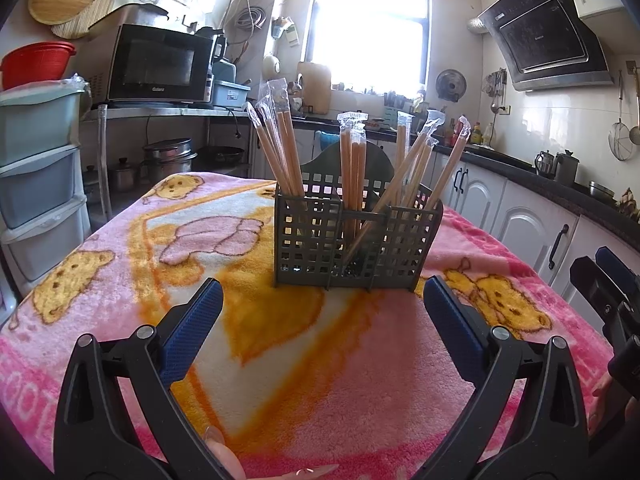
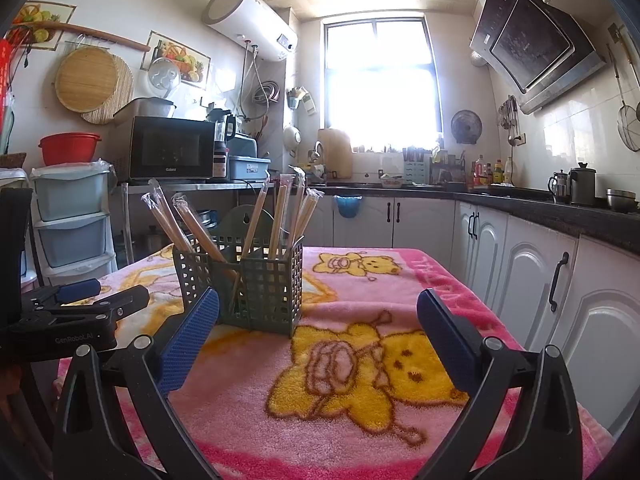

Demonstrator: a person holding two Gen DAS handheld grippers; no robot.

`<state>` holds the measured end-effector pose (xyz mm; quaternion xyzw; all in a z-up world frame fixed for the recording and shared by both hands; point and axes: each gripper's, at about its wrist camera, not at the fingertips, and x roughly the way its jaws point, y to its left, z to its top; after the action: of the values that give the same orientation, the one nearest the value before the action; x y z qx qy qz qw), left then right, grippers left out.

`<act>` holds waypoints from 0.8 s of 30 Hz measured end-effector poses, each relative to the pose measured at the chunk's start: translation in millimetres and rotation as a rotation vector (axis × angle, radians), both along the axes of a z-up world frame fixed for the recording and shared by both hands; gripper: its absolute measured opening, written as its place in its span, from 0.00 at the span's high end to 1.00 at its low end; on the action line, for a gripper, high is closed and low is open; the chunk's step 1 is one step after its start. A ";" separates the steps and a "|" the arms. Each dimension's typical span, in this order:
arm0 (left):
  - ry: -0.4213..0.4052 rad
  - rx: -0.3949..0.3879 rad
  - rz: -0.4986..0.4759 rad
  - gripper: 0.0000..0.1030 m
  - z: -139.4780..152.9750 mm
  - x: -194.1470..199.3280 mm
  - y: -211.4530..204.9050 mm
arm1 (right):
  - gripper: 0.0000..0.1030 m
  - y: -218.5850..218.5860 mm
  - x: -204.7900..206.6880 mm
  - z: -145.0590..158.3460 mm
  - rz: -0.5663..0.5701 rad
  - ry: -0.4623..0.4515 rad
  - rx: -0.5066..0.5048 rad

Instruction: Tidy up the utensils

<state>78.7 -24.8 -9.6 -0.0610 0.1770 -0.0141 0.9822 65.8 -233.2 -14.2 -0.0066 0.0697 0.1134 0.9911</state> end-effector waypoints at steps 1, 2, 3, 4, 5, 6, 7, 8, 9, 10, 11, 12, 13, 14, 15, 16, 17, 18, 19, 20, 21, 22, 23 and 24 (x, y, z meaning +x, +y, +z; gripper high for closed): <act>0.000 0.000 0.001 0.10 0.0 -0.2 0.0 | 0.06 -0.1 0.2 0.0 -0.001 0.001 0.000; 0.000 0.000 0.002 0.10 0.0 -0.2 1.1 | 0.06 -0.1 0.1 -0.1 -0.002 0.001 -0.001; -0.001 -0.002 0.002 0.10 0.1 -0.4 1.1 | 0.06 0.1 -0.2 0.0 -0.004 0.001 -0.002; -0.001 -0.001 0.002 0.10 0.0 -0.2 0.0 | 0.06 0.2 0.1 -0.1 -0.003 0.001 -0.001; -0.001 -0.002 0.002 0.10 -0.1 0.3 0.7 | 0.06 0.2 0.1 -0.1 -0.004 0.001 -0.001; 0.000 -0.002 0.001 0.10 -0.2 0.3 1.0 | 0.06 0.0 0.1 -0.1 -0.004 0.001 -0.001; 0.000 -0.002 0.001 0.10 -0.1 -0.1 0.6 | 0.06 -0.2 0.1 -0.1 -0.003 0.002 0.000; 0.001 -0.004 0.001 0.10 -0.1 0.0 1.5 | 0.06 -0.2 0.2 -0.1 -0.003 0.002 0.000; 0.001 -0.004 0.002 0.10 0.2 -0.3 1.6 | 0.06 -0.2 0.1 -0.1 -0.003 0.002 0.000; 0.001 -0.002 0.001 0.10 0.1 -0.2 1.1 | 0.06 -0.3 0.2 -0.2 -0.003 0.002 -0.001; 0.002 -0.002 0.002 0.10 0.2 -0.2 1.8 | 0.06 0.0 0.1 -0.1 -0.004 0.002 -0.001; 0.000 -0.002 0.003 0.10 0.3 -0.6 2.1 | 0.06 0.4 0.1 -0.1 -0.004 0.003 -0.001; 0.000 -0.003 0.002 0.10 0.2 -0.2 2.1 | 0.06 0.7 0.1 -0.1 -0.005 0.003 -0.002; 0.001 -0.002 0.004 0.10 -0.1 -0.5 1.5 | 0.06 0.6 0.0 -0.1 -0.007 0.002 -0.001; 0.002 -0.003 0.006 0.10 -0.2 -0.4 2.6 | 0.06 0.4 -0.2 0.0 -0.007 0.001 0.000; 0.003 -0.004 0.006 0.10 -0.7 -0.2 2.9 | 0.06 0.5 -0.5 0.0 -0.009 0.000 0.001; 0.004 -0.005 0.006 0.10 -1.1 -0.1 3.2 | 0.06 0.1 -1.0 0.0 -0.011 -0.001 0.001; 0.005 -0.004 0.008 0.10 -1.3 0.0 3.7 | 0.06 1.0 -1.0 -0.3 -0.014 -0.001 0.002; 0.007 -0.004 0.007 0.10 -1.5 0.4 3.1 | 0.06 1.3 -0.8 -0.2 -0.015 -0.001 0.003; 0.009 -0.004 0.008 0.10 -1.8 0.7 3.8 | 0.06 1.1 -0.5 -0.3 -0.016 0.000 0.003; 0.009 -0.002 0.011 0.10 -2.0 0.4 3.3 | 0.06 2.1 -0.4 -0.4 -0.017 0.001 0.003; 0.010 -0.002 0.011 0.10 -2.5 0.3 3.6 | 0.06 2.4 -0.1 -0.6 -0.016 0.003 0.003; 0.010 -0.002 0.011 0.10 -2.7 0.5 3.3 | 0.06 2.0 0.0 -0.7 -0.017 0.003 0.003; 0.010 -0.005 0.011 0.10 -2.6 0.8 3.4 | 0.06 2.1 -0.2 -0.6 -0.017 0.003 0.004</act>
<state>79.4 -21.4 -12.2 -0.0645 0.1814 -0.0086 0.9813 65.5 -231.0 -14.8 -0.0040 0.0711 0.1051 0.9919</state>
